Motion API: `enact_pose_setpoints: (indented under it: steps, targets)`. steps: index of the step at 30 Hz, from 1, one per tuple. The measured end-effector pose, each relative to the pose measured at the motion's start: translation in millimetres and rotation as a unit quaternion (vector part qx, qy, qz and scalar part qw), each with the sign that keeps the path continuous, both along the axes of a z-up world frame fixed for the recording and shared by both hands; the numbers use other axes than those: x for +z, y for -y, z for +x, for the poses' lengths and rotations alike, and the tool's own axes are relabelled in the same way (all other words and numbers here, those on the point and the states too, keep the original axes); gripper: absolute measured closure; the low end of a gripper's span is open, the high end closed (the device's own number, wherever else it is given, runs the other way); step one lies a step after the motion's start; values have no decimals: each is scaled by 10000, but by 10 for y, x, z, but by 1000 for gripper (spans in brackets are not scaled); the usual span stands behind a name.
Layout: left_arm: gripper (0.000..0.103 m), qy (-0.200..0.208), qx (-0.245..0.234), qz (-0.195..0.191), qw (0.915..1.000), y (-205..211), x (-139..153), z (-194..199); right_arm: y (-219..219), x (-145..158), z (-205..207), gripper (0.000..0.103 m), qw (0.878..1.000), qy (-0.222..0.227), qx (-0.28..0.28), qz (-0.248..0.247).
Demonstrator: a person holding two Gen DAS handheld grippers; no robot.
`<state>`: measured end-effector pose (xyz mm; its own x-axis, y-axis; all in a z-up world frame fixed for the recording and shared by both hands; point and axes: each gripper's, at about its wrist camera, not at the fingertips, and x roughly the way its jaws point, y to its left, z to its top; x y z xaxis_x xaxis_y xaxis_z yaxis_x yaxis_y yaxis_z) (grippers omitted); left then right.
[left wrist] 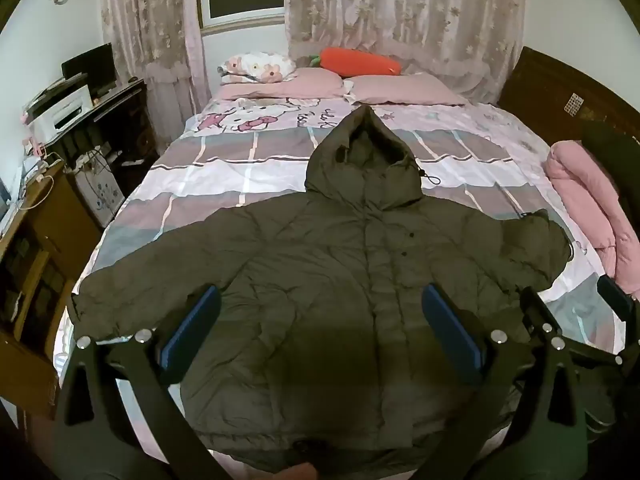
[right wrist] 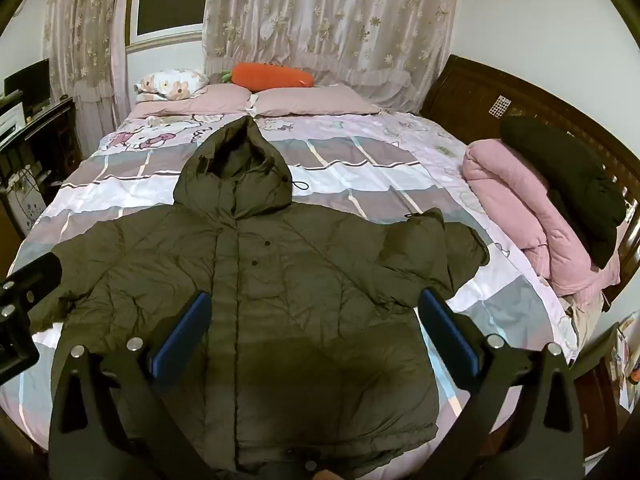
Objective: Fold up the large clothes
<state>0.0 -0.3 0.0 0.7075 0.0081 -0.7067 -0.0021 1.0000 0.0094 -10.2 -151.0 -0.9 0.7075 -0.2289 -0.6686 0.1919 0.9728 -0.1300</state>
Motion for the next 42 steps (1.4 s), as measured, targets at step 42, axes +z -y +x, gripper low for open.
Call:
enact_pose_setpoints:
  steps: [42]
  targets:
    - [2, 63, -16, 62, 10000, -23, 55, -50, 5, -215, -53, 1, 9999, -161, -9, 39]
